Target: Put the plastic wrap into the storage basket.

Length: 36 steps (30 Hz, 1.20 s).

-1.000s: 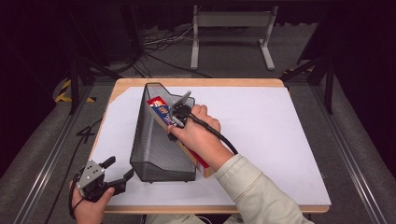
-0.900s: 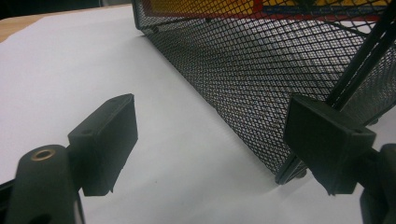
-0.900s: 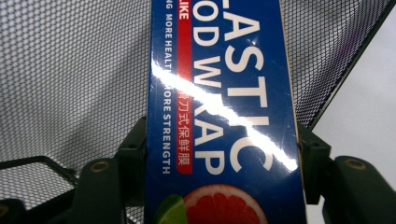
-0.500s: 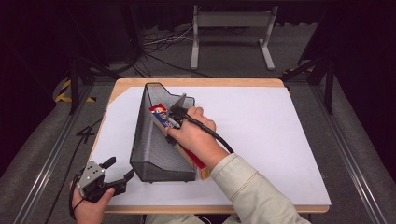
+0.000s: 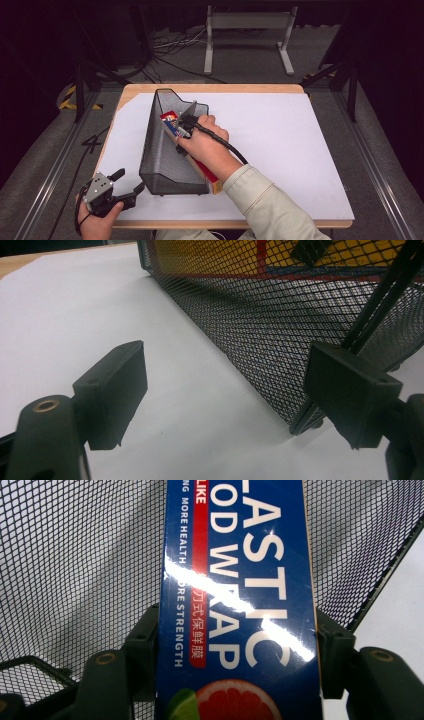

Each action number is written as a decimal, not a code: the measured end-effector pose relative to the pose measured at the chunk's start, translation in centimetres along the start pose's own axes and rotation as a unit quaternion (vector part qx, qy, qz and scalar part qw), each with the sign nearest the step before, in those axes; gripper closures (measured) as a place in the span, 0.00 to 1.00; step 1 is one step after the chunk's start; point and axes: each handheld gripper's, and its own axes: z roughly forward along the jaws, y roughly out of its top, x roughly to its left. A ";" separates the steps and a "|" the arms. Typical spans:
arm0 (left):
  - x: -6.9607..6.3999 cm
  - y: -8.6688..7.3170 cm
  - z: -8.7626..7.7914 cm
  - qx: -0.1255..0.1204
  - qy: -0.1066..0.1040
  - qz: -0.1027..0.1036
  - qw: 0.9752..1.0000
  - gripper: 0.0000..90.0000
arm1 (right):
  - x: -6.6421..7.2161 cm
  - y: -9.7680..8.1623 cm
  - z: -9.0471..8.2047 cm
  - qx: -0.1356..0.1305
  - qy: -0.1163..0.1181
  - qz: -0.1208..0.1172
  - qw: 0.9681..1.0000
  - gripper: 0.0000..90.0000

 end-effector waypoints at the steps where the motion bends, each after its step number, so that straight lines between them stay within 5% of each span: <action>1: 0.0 0.0 0.0 0.001 0.000 0.000 1.000 0.21 | 0.0 0.1 0.0 0.002 0.001 0.002 1.000 0.43; 6: -0.1 0.0 0.1 0.000 -0.002 0.002 1.000 0.21 | 0.2 0.6 -0.1 0.011 0.011 0.019 1.000 0.43; 13: 0.0 0.0 0.1 0.000 -0.004 0.002 1.000 0.21 | 0.5 0.6 -0.2 0.007 0.006 0.005 1.000 0.41; 25: 0.1 -0.1 -0.2 0.000 0.001 0.000 1.000 0.21 | -0.2 -0.7 -1.8 -0.044 0.039 -0.023 0.998 0.28; 36: 0.2 -0.5 -0.9 -0.004 0.011 -0.007 1.000 0.21 | -1.8 -2.3 -5.1 -0.151 0.061 -0.065 0.984 0.29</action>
